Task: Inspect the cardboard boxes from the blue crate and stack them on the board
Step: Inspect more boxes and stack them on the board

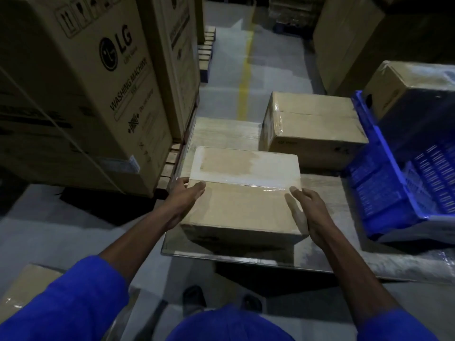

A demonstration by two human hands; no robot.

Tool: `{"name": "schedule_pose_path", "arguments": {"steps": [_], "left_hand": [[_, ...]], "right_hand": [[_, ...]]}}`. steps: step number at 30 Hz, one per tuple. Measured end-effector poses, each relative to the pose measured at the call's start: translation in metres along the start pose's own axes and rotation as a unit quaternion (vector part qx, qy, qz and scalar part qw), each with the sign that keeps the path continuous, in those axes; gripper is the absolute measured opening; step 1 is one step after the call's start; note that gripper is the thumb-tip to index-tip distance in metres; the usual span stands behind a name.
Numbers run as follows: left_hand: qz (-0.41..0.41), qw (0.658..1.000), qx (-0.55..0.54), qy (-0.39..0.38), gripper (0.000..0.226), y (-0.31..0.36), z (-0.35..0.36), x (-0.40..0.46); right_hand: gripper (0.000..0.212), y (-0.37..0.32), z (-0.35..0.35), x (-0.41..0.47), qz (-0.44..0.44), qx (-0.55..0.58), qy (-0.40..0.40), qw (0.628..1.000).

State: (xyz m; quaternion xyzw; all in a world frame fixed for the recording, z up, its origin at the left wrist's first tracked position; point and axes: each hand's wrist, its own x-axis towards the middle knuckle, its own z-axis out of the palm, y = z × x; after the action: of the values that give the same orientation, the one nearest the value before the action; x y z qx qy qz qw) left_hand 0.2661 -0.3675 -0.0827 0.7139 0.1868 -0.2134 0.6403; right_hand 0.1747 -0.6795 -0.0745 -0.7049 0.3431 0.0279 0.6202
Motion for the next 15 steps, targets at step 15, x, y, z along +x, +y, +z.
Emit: {"name": "schedule_pose_path", "arguments": {"steps": [15], "left_hand": [[0.045, 0.986, 0.16, 0.003, 0.047, -0.002, 0.003, 0.019]], "right_hand": [[0.083, 0.003, 0.013, 0.025, -0.033, -0.164, -0.02, 0.986]]}}
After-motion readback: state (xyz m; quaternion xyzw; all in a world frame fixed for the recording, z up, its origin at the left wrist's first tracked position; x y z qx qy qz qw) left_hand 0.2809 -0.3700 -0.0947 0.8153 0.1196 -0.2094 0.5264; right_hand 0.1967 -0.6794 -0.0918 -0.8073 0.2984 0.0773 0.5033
